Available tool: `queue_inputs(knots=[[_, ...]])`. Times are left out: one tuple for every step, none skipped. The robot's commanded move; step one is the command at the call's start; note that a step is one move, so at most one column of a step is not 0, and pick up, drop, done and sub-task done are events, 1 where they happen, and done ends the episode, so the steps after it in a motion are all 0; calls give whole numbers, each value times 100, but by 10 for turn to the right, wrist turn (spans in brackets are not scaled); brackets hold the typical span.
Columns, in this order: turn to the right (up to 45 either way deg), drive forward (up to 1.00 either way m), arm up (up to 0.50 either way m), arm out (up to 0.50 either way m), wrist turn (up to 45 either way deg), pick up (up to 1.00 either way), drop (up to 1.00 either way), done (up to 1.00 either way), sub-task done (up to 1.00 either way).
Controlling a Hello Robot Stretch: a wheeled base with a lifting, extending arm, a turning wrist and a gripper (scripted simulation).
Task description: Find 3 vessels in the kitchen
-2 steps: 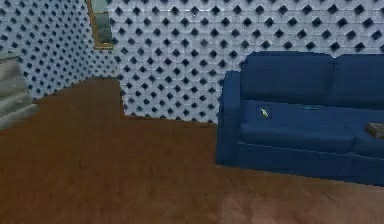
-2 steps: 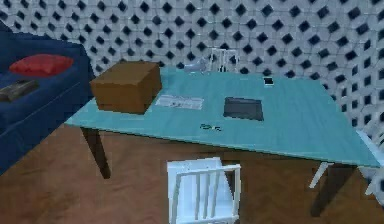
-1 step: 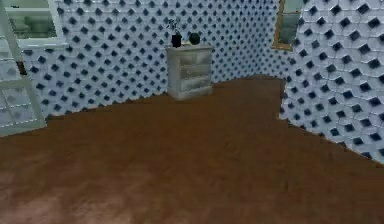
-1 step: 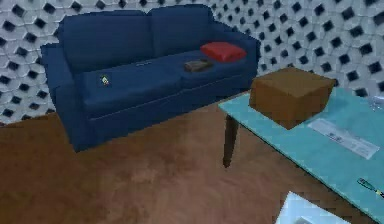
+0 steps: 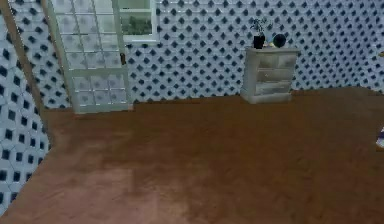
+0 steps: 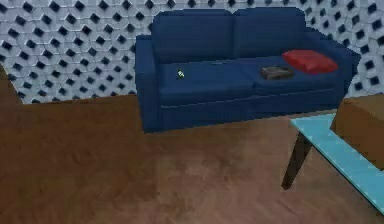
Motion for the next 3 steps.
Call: queue_inputs(knots=[[0,100,0,0,0,0,0,0,0],[-450,0,0,0,0,0,0,0,0],[-270,0,0,0,0,0,0,0,0]])
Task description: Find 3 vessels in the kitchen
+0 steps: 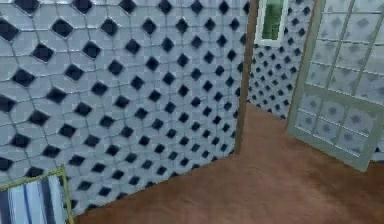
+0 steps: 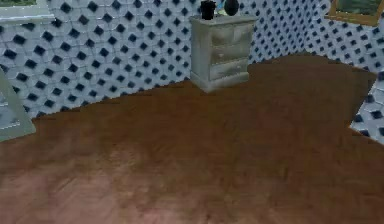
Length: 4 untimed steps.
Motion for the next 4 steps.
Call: queue_inputs(knots=[[0,25,0,0,0,0,0,0,0],[300,0,0,0,0,0,0,0,0],[0,100,0,0,0,0,0,0,0],[0,55,0,0,0,0,0,0,0]])
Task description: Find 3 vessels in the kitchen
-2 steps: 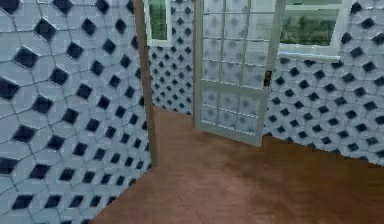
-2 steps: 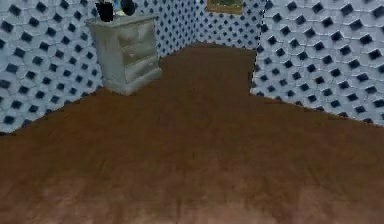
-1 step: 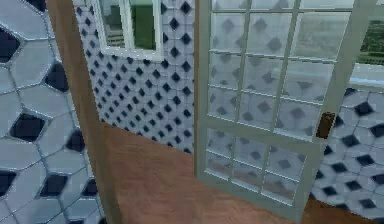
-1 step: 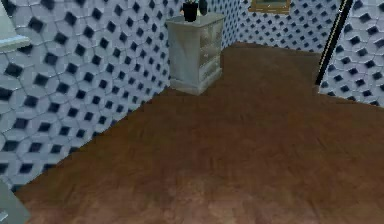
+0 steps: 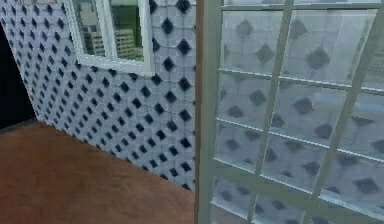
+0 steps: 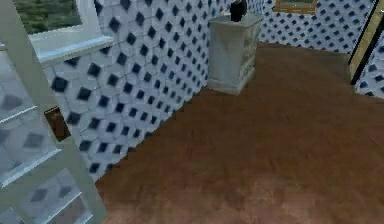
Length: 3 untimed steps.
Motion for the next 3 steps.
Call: queue_inputs(knots=[[-90,0,0,0,0,0,0,0,0],[0,40,0,0,0,0,0,0,0],[-450,0,0,0,0,0,0,0,0]])
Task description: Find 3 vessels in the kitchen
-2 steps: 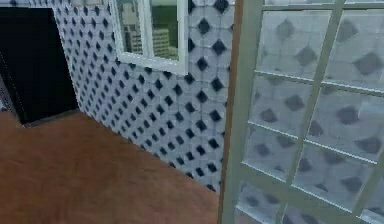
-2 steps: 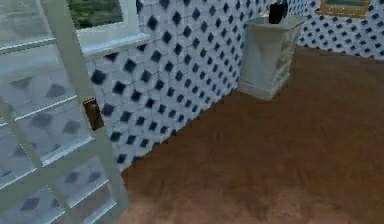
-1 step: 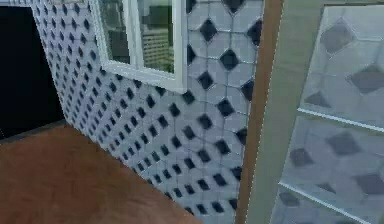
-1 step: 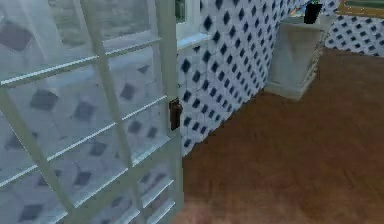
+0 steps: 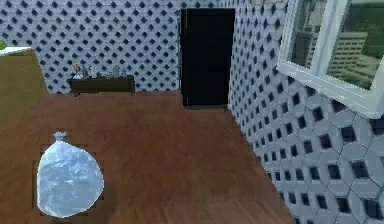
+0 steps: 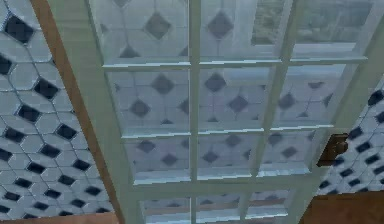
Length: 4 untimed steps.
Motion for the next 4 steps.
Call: queue_inputs(knots=[[-90,0,0,0,0,0,0,0,0],[0,100,0,0,0,0,0,0,0],[0,100,0,0,0,0,0,0,0],[0,100,0,0,0,0,0,0,0]])
